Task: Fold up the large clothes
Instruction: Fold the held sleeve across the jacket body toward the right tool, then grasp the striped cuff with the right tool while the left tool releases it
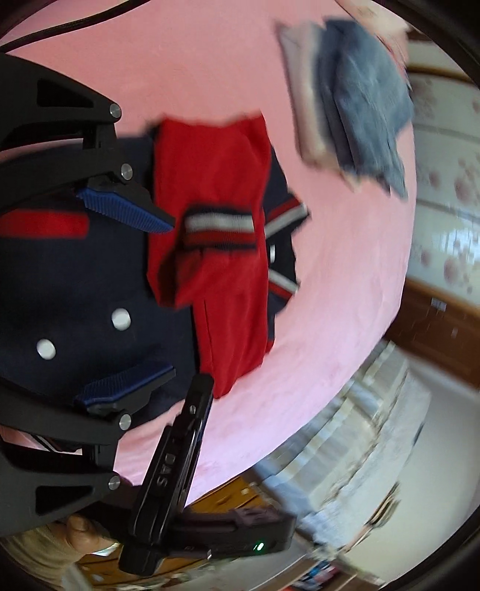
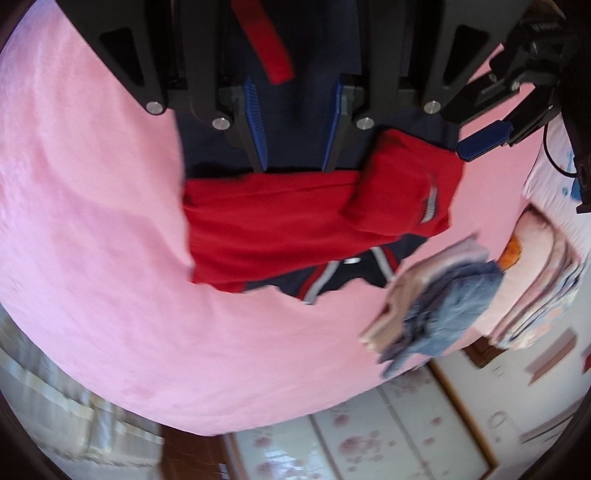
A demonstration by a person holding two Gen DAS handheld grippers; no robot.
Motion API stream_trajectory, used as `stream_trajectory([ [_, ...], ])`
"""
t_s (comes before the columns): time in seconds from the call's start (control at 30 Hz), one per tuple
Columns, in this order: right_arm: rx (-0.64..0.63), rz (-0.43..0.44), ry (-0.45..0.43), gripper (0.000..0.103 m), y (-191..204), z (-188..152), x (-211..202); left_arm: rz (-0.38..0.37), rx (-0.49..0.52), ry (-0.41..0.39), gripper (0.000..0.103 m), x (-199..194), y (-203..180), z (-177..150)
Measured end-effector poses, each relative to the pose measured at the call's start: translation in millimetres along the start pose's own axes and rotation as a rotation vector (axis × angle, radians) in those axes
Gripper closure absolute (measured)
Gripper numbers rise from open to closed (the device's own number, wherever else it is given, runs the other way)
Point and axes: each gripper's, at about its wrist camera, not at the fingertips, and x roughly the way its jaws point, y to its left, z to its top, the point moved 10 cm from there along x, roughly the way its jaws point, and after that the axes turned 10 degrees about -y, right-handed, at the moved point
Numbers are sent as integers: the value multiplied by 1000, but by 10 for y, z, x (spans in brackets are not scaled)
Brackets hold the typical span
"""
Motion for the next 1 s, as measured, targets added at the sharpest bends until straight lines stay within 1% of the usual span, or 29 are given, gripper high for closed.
stream_trajectory([
  [0.1, -97, 42, -9, 73, 309, 18, 10, 56, -70, -18, 32, -123, 320, -10],
  [0.13, -146, 55, -10, 70, 449, 9, 27, 79, -92, -21, 32, -156, 430, -20],
  [0.17, -192, 62, -12, 64, 570, -7, 42, 99, -113, -23, 32, -187, 531, -30],
  [0.27, -328, 65, -31, 53, 891, -45, 79, 177, -171, -17, 32, -250, 855, -71],
  [0.33, -418, 55, -47, 52, 1090, -67, 125, 211, -208, -19, 32, -298, 1025, -95],
  [0.43, -562, 9, -58, 52, 1328, -114, 261, 226, -261, -21, 32, -354, 1215, -143],
  [0.53, -708, -115, -35, 52, 1346, -212, 483, 229, -302, -18, 32, -386, 1349, -188],
  [0.6, -796, -206, -10, 52, 1288, -280, 618, 233, -302, -10, 32, -360, 1381, -204],
  [0.67, -848, -267, 13, 53, 1206, -325, 703, 233, -295, -4, 32, -343, 1372, -214],
  [0.7, -850, -272, 19, 56, 1187, -339, 713, 233, -293, -1, 32, -336, 1360, -223],
  [0.73, -831, -258, 26, 72, 1169, -326, 710, 230, -292, 1, 32, -321, 1350, -228],
  [0.77, -805, -252, 24, 83, 1149, -280, 691, 225, -291, 4, 32, -306, 1335, -234],
  [0.8, -774, -248, 6, 83, 1130, -212, 648, 220, -290, 6, 32, -290, 1315, -235],
  [0.87, -682, -214, -57, 83, 1099, -27, 496, 205, -286, 9, 32, -243, 1251, -222],
  [0.93, -548, -142, -127, 83, 1016, 175, 303, 194, -271, 11, 32, -208, 1169, -203],
  [0.97, -445, -111, -150, 83, 879, 266, 193, 188, -261, 12, 32, -185, 1127, -196],
  [1.0, -388, -105, -150, 83, 769, 287, 166, 183, -254, 14, 32, -170, 1097, -193],
])
